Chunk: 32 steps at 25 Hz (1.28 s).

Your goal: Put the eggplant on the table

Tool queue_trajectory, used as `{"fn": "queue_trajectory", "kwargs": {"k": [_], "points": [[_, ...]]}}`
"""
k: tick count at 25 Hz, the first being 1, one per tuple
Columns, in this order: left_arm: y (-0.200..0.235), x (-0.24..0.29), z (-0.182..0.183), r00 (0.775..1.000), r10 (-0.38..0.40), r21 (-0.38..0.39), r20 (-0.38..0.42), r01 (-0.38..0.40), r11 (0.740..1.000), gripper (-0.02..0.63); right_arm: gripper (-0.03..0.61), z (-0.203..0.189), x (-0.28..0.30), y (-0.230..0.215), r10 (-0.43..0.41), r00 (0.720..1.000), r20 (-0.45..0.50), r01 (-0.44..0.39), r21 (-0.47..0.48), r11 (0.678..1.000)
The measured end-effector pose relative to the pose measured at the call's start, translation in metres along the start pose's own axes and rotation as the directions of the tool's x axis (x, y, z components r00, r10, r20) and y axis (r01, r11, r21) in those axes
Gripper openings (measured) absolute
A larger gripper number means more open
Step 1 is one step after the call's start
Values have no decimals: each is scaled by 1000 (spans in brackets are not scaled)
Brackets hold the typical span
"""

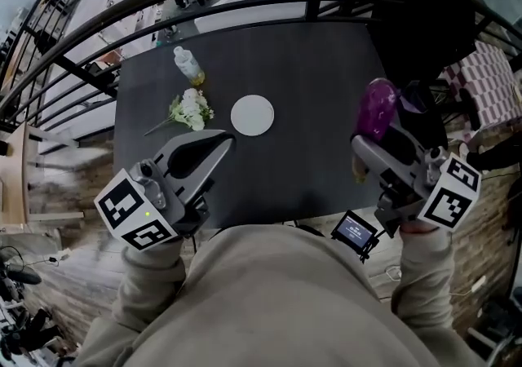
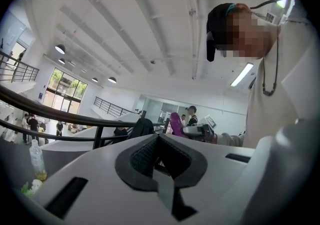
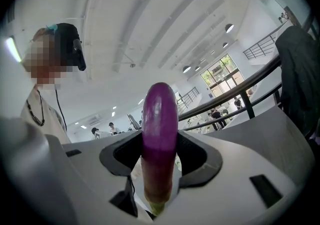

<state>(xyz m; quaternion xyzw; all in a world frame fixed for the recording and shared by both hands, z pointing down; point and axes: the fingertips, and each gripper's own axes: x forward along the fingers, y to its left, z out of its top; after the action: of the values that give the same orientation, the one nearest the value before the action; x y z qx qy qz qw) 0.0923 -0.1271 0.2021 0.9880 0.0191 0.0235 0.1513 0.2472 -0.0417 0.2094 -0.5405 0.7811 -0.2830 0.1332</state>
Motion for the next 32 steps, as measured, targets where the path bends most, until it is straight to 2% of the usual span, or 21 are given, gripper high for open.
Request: {"fn": "queue_trajectory", "kwargs": {"k": [4,12,17,23,32], "points": [[25,-18,-4,999,-31,-22,-13,31,999,6,219,1,44,10,-13,999,-31,12,-14,1000],[73,-50,-31,997,-75,-117,-17,73,990,6,219,-13,134,23,-47,990,-131,43,-36,998],[87,-60,-30,998,-54,-140,23,57,989,6,219,-20,155,26,-51,983,-179,42,-52,998],[108,-56,-17,999,2,-133,38,3,991,6,219,-7,185,14,0,978,-209,-12,-54,998],[102,-44,-19,998,36,-137,50,-29,990,6,219,-7,192,2,49,973,-226,-60,-43,997]]}}
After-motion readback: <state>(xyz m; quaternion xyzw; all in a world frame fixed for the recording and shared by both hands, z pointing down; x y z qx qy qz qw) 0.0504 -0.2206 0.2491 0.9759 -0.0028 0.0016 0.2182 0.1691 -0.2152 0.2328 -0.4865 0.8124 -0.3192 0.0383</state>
